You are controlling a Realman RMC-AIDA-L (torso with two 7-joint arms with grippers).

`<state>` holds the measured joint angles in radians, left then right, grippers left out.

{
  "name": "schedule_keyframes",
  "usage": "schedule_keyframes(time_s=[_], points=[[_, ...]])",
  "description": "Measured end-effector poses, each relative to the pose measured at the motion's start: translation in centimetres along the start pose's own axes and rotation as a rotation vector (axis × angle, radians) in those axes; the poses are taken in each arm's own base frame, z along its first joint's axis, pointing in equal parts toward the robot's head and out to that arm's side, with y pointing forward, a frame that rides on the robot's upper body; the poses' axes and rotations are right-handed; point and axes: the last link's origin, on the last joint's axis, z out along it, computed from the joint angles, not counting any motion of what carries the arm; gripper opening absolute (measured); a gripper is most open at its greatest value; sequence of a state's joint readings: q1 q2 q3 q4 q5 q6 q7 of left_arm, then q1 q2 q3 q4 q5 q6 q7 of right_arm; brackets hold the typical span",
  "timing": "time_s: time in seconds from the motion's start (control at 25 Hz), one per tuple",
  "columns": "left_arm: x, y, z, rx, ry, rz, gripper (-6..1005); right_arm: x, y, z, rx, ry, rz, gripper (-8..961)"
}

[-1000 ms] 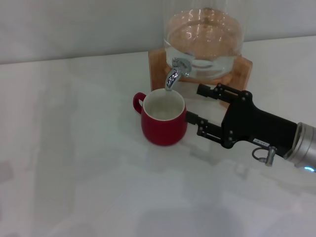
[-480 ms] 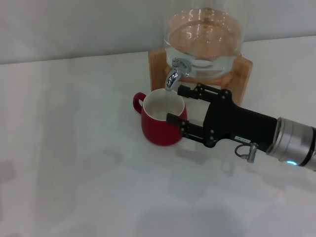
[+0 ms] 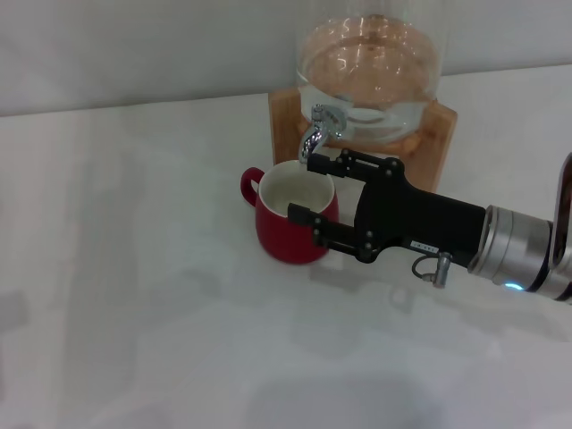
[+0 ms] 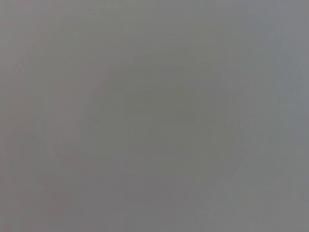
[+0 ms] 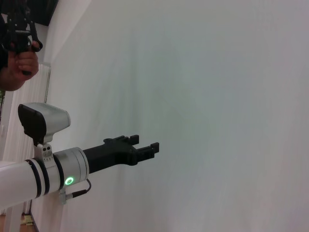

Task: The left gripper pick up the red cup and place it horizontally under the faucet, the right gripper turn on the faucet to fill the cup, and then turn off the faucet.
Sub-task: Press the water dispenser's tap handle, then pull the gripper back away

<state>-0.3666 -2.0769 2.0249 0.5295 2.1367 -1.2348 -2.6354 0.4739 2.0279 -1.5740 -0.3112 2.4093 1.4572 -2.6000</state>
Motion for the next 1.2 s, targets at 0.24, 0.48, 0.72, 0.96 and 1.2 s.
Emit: schedule_keyframes(time_s=[0.24, 0.48, 0.72, 0.96, 1.2], points=[[-0.01, 0.05, 0.03, -0.002, -0.001, 0.0, 757, -0.02, -0.1, 0.14, 0.001, 0.002, -0.002, 631], [-0.01, 0.08, 0.06, -0.003, -0.001, 0.001, 757, 0.02, -0.17, 0.16, 0.004, 0.005, -0.002, 631], [-0.01, 0.08, 0.07, -0.003, -0.001, 0.001, 757, 0.02, -0.17, 0.16, 0.004, 0.005, -0.002, 631], [-0.01, 0.08, 0.07, -0.003, -0.001, 0.003, 757, 0.02, -0.17, 0.16, 0.004, 0.005, -0.002, 631], [-0.01, 0.08, 0.07, -0.003, -0.001, 0.002, 757, 0.02, -0.16, 0.16, 0.003, 0.004, -0.002, 631]])
